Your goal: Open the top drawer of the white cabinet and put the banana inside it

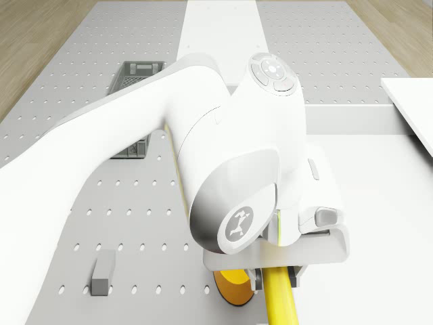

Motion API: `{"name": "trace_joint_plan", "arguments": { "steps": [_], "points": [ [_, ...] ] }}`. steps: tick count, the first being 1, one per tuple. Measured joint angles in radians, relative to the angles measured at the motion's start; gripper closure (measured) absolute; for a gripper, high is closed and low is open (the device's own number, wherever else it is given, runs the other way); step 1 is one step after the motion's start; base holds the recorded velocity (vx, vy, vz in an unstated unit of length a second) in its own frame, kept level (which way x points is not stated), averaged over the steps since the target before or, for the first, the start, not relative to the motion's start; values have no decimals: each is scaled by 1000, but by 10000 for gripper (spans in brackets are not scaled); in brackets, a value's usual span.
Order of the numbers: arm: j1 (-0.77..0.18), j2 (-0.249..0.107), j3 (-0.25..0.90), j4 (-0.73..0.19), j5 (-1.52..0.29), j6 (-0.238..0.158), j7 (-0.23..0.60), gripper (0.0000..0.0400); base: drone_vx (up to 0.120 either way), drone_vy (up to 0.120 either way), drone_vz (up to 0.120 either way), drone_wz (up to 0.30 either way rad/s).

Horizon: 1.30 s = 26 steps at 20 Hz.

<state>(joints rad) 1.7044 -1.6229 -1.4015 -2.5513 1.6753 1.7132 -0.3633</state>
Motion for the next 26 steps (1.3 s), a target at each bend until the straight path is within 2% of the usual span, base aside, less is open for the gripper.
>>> {"name": "trace_joint_plan", "arguments": {
  "steps": [11,21,26],
  "points": [
    [0,0,0,0,0,0,0,207,0,-120,0,0],
    [0,0,0,0,0,0,0,207,0,-120,-84,0],
    [0,0,0,0,0,0,0,207,0,-120,0,0]
  ]
}}
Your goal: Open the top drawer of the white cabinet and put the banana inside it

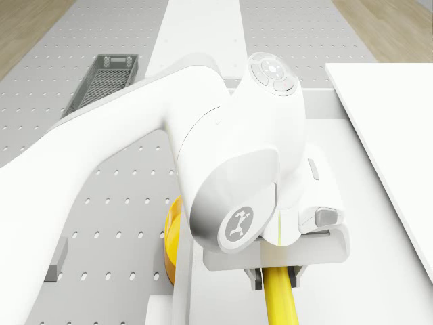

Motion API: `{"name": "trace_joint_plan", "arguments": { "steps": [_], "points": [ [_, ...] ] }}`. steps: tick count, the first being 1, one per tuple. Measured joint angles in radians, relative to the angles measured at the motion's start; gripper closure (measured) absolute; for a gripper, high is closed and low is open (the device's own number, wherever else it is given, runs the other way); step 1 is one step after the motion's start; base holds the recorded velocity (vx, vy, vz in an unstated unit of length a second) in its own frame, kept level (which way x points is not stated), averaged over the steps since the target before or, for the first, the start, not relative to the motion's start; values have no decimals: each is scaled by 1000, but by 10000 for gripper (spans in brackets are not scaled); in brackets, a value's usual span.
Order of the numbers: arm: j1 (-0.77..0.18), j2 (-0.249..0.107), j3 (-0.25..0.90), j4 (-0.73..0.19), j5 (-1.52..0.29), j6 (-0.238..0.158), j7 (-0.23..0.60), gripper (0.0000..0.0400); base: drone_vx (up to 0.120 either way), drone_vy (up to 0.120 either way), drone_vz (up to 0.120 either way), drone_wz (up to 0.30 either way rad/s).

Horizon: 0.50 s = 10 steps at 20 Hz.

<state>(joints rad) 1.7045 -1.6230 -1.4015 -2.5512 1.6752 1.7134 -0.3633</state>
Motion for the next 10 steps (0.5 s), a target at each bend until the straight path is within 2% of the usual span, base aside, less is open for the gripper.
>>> {"name": "trace_joint_plan", "arguments": {
  "steps": [1,10],
  "points": [
    [0,0,1,0,1,1,0,207,0,-80,0,0],
    [17,7,74,19,63,39,-6,207,0,0,0,0]
  ]
}}
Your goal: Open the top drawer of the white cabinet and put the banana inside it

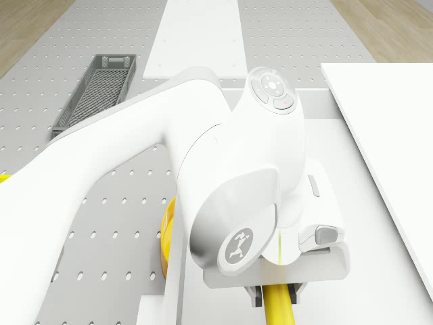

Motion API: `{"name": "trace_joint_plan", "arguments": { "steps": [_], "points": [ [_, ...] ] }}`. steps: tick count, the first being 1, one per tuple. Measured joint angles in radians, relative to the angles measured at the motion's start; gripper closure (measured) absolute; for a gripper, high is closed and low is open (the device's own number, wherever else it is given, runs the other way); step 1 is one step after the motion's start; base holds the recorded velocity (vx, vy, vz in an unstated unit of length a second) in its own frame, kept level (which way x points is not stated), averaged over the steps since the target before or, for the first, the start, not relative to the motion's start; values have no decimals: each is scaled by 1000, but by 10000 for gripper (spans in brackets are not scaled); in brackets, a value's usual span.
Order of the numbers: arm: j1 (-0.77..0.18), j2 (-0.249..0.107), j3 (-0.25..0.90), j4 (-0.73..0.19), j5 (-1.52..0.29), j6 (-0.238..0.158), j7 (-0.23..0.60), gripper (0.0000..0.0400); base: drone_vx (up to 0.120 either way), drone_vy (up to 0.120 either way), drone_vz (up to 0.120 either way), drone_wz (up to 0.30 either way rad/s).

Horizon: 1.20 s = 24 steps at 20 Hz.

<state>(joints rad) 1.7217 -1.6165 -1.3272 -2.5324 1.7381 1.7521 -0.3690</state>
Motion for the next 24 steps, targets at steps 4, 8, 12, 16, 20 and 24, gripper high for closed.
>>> {"name": "trace_joint_plan", "arguments": {
  "steps": [4,8,12,16,20,24],
  "points": [
    [10,5,37,12,31,19,-2,207,0,0,0,0],
    [19,10,68,24,58,35,-4,207,0,0,0,0],
    [23,14,82,30,71,42,-4,176,0,0,0,0],
    [22,15,78,28,71,35,12,65,0,0,0,0],
    [11,13,45,15,46,14,22,24,0,0,0,0],
    [3,12,17,5,24,-4,28,9,0,0,0,0]
  ]
}}
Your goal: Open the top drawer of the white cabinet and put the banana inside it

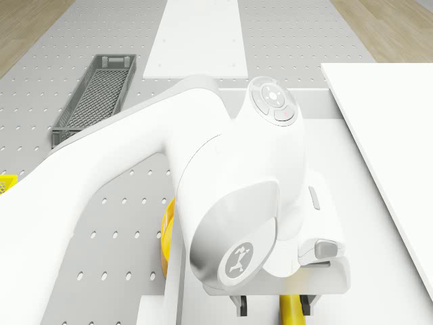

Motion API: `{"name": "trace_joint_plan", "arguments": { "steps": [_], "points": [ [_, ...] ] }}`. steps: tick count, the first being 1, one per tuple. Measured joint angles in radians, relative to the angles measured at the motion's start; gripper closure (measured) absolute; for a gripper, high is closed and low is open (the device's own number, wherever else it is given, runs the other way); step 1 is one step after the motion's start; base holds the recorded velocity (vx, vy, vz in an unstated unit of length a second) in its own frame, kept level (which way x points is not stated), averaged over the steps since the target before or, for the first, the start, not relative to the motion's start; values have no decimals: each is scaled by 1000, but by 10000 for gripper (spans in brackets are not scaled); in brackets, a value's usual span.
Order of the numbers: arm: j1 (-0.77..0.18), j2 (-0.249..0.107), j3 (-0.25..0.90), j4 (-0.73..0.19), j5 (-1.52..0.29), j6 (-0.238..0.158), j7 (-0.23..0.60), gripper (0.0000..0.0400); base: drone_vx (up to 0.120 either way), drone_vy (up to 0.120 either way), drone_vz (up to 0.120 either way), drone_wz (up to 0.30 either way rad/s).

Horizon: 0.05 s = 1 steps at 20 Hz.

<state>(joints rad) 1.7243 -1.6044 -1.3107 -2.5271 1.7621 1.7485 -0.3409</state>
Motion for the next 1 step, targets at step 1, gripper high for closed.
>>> {"name": "trace_joint_plan", "arguments": {
  "steps": [1],
  "points": [
    [0,0,-2,-1,-1,-1,0,8,0,0,0,0]
  ]
}}
